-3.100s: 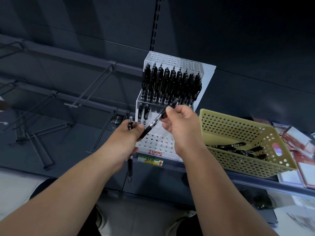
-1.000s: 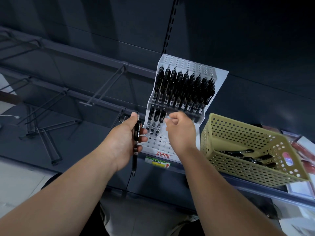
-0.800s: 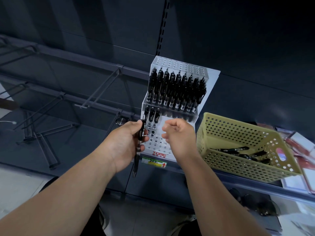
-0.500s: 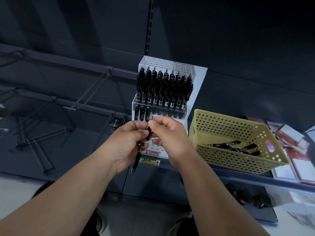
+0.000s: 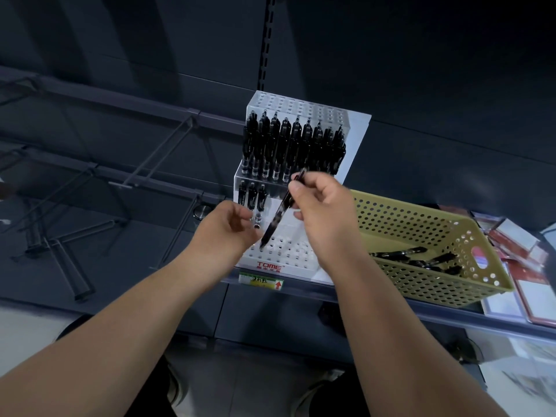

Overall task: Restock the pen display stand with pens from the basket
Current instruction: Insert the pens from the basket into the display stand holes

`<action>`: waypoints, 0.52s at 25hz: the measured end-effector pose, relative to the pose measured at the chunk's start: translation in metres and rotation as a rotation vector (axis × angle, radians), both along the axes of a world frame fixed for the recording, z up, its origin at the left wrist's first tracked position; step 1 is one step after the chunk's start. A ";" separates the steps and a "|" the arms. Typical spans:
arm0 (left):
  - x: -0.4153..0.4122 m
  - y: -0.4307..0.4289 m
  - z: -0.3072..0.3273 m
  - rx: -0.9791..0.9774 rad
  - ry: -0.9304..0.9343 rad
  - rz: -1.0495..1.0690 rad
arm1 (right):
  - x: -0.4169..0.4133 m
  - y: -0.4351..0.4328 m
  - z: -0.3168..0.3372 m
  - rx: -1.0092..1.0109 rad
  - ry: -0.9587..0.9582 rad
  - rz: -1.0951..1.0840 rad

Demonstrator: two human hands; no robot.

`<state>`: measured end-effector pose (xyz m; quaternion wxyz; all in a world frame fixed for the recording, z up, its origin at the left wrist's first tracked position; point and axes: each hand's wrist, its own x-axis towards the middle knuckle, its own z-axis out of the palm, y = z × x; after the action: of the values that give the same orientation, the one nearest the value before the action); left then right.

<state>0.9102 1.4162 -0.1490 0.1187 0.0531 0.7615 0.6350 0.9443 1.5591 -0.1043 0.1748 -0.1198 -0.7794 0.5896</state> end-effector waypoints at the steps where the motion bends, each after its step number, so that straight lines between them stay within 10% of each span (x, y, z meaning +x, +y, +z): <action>1: -0.003 -0.002 -0.004 -0.110 0.086 0.005 | -0.005 0.001 0.002 0.024 0.047 -0.019; 6: -0.015 -0.015 -0.019 -0.582 0.453 -0.100 | -0.026 0.001 0.001 0.093 0.147 -0.019; 13: -0.026 -0.019 -0.034 -0.815 0.472 -0.272 | -0.042 0.003 -0.026 0.271 0.078 -0.041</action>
<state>0.8843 1.3974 -0.1829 0.0358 0.2439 0.9404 0.2344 0.9019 1.5621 -0.1307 0.2316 -0.0878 -0.8420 0.4793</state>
